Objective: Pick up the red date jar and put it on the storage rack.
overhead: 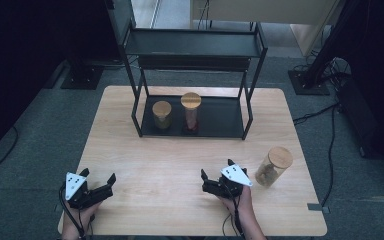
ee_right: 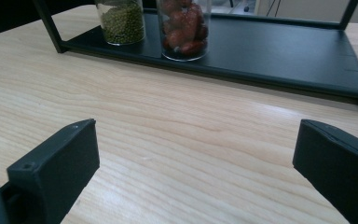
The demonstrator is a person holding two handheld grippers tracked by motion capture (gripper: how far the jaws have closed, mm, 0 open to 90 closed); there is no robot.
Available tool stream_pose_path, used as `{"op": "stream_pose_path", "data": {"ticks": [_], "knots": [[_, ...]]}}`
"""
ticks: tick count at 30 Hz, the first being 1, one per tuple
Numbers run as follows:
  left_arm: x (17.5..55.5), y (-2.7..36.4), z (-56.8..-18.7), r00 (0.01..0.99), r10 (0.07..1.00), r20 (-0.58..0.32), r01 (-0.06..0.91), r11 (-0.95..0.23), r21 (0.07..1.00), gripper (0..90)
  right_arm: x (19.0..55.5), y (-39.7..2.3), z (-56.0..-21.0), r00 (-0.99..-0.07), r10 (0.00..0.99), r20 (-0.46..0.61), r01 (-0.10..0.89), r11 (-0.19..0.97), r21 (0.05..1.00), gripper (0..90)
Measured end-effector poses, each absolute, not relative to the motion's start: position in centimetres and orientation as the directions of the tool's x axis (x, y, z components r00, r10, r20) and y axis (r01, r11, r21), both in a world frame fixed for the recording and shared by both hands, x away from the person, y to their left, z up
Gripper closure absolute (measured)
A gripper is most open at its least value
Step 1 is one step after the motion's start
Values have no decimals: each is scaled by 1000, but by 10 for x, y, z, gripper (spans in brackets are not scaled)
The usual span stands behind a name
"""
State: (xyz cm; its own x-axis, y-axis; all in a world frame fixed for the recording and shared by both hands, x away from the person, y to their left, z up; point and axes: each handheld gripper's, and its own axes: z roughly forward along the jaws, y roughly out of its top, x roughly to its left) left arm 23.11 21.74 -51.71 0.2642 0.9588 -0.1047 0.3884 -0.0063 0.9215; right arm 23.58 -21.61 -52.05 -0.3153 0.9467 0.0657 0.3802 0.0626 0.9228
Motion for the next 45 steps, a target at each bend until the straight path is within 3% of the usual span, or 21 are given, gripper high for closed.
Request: {"op": "stream_pose_path", "data": {"ticks": [45], "knots": [[231, 216, -517, 270, 959, -91, 389, -22, 921, 5, 183, -277, -521, -219, 976, 19, 371, 65, 926, 0]]}}
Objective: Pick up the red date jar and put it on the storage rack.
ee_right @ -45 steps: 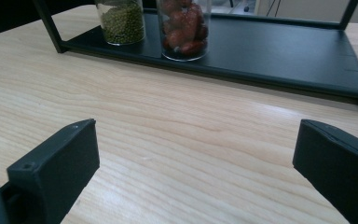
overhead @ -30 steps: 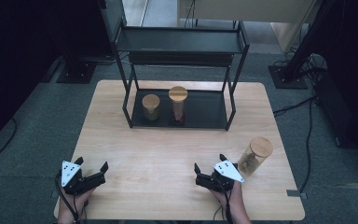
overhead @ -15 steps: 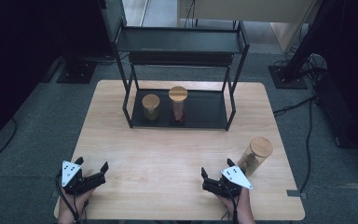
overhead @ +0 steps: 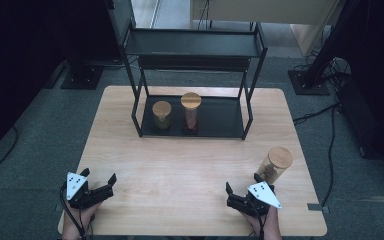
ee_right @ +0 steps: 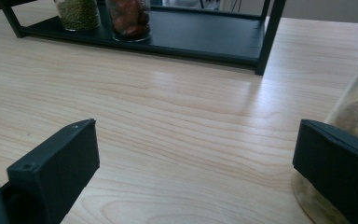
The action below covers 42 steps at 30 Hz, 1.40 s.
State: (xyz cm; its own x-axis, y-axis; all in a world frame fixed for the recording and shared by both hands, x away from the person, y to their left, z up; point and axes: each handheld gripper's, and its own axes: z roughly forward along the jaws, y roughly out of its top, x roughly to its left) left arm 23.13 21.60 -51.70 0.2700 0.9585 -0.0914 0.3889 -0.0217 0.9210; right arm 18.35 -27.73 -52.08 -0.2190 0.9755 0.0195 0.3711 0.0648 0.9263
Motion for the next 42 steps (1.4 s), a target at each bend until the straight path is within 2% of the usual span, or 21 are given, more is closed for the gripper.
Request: {"op": "stream_pose_path", "data": {"ticks": [23, 42], "knots": [[231, 216, -517, 269, 959, -88, 387, -24, 922, 5, 169, -302, -521, -218, 976, -4, 366, 85, 927, 0], [231, 215, -517, 268, 960, -85, 386, -26, 922, 5, 160, -327, -521, -170, 985, 10, 378, 56, 924, 0]]}}
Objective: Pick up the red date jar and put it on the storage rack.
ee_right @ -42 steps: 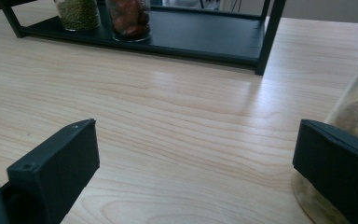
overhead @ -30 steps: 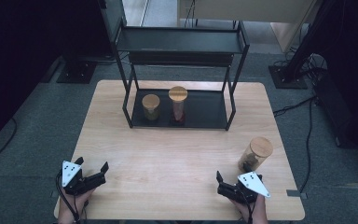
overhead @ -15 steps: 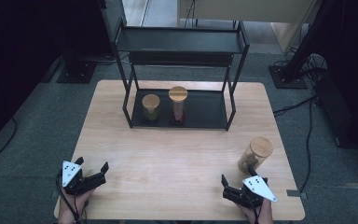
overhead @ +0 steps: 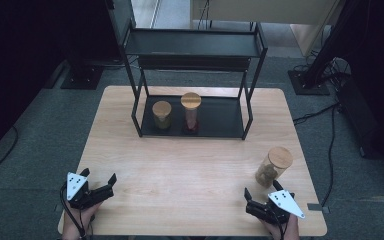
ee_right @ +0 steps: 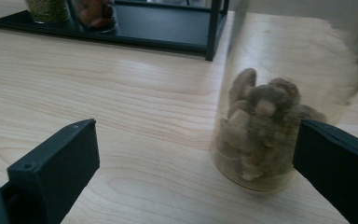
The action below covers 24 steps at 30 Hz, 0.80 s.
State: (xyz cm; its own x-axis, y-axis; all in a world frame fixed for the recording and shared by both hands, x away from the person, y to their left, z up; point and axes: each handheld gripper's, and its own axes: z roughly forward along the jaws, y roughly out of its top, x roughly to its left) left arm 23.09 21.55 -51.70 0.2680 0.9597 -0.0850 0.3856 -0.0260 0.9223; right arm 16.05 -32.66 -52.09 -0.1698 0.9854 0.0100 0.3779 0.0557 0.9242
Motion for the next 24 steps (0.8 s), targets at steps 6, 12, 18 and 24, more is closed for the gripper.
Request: {"op": "stream_pose_path", "data": {"ticks": [6, 12, 18, 24], "knots": [[231, 215, -517, 269, 959, -85, 386, -27, 922, 5, 160, -336, -521, -148, 989, 2, 382, 56, 923, 0], [231, 216, -517, 270, 959, -85, 387, -27, 922, 5, 161, -344, -521, -138, 990, -11, 383, 64, 921, 0], [231, 216, -517, 270, 959, -86, 384, -25, 923, 5, 161, -352, -521, -137, 990, -22, 387, 74, 919, 0], [231, 216, -517, 269, 959, -87, 384, -24, 923, 5, 162, -360, -521, -117, 993, 3, 389, 43, 920, 1]]}}
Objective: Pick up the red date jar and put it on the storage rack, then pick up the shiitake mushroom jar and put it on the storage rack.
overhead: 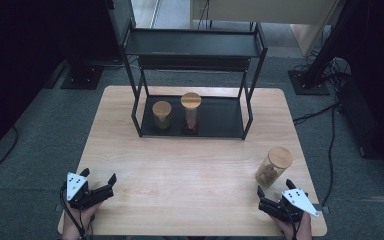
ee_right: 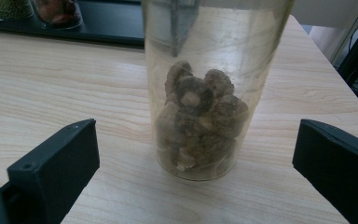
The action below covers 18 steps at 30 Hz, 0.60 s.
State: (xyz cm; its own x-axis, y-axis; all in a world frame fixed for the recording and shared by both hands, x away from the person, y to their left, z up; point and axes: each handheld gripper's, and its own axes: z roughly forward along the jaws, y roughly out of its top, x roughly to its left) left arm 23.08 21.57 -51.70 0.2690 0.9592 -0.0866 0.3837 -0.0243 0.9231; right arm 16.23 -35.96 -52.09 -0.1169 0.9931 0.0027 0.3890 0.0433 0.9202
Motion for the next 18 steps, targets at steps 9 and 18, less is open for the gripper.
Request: {"op": "stream_pose_path", "data": {"ticks": [9, 18], "knots": [[231, 216, -517, 268, 959, -89, 383, -22, 923, 5, 169, -364, -521, -105, 994, -8, 398, 49, 916, 1], [231, 215, -517, 271, 959, -78, 390, -36, 920, 5, 174, -365, -521, -106, 994, -7, 409, 50, 911, 1]]}}
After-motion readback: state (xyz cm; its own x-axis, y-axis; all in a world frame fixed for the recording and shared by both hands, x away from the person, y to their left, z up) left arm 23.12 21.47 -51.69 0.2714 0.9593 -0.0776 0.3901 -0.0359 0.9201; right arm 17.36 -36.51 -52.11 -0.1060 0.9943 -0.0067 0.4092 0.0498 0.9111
